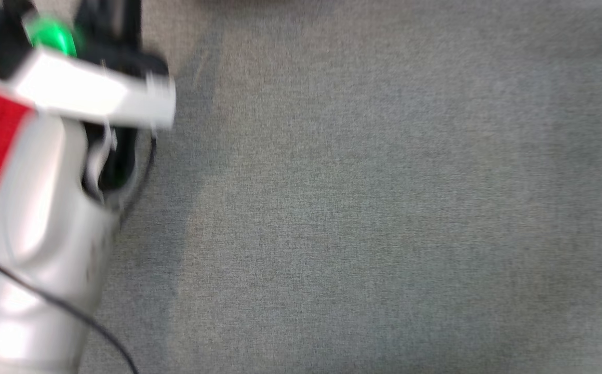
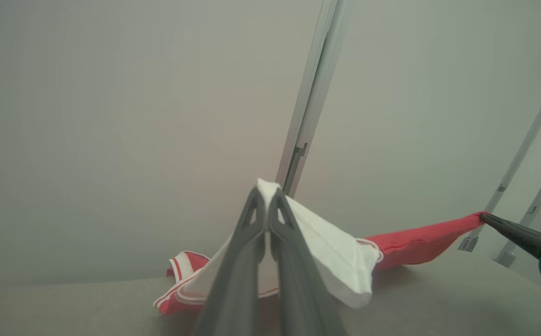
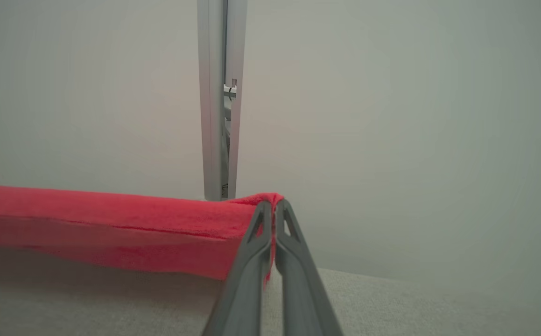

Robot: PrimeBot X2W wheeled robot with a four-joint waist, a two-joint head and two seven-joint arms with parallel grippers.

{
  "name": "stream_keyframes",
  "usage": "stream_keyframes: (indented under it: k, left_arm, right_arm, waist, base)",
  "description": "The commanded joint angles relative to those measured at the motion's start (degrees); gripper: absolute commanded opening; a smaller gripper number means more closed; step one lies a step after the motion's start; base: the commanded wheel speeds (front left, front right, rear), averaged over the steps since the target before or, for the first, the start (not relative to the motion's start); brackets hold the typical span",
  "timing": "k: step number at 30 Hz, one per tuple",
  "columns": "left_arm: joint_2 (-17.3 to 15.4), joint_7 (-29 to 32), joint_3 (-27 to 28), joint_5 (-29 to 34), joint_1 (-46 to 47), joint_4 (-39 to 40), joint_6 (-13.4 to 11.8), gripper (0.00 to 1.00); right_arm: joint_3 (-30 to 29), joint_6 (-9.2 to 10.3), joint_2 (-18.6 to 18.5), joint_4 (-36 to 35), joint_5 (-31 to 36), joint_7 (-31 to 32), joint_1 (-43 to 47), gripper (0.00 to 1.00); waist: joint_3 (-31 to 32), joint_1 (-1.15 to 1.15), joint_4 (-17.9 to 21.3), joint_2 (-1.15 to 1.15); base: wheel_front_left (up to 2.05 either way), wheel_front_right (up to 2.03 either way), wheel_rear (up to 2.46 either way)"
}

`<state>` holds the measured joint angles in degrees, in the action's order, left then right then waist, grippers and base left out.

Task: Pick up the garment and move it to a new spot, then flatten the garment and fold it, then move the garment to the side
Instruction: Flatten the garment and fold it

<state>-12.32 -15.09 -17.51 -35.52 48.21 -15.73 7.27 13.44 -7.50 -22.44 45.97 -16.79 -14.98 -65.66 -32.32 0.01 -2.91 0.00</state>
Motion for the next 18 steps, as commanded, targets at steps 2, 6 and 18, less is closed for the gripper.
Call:
stream_keyframes:
  k: [2,6,18]
  left_arm:
    - [-0.84,-0.08,0.92,-0.95,-6.18,2.15,-0.15,0.0]
    - [-0.31,-0.09,2.23,-3.24,-20.29,6.83,-3.23,0.0]
    - [2.62,0.29,4.52,-10.14,-47.4,17.03,-10.46,0.0]
  right_arm:
    - [1.04,0.01,-0.97,0.66,-2.45,-0.32,4.38,0.0]
    - [3.24,0.02,-1.86,0.73,-7.54,-0.31,12.35,0.0]
    - [2.83,0.04,-1.81,-2.55,-13.08,-0.33,32.14,0.0]
  waist:
    - [3.89,-0.01,0.92,0.0]
    - [7.55,-0.01,1.55,0.0]
    - [16.37,-0.01,2.42,0.0]
  base:
    - [0.0,0.0,0.0]
    - [0.0,0.0,0.0]
    - [0.0,0.0,0.0]
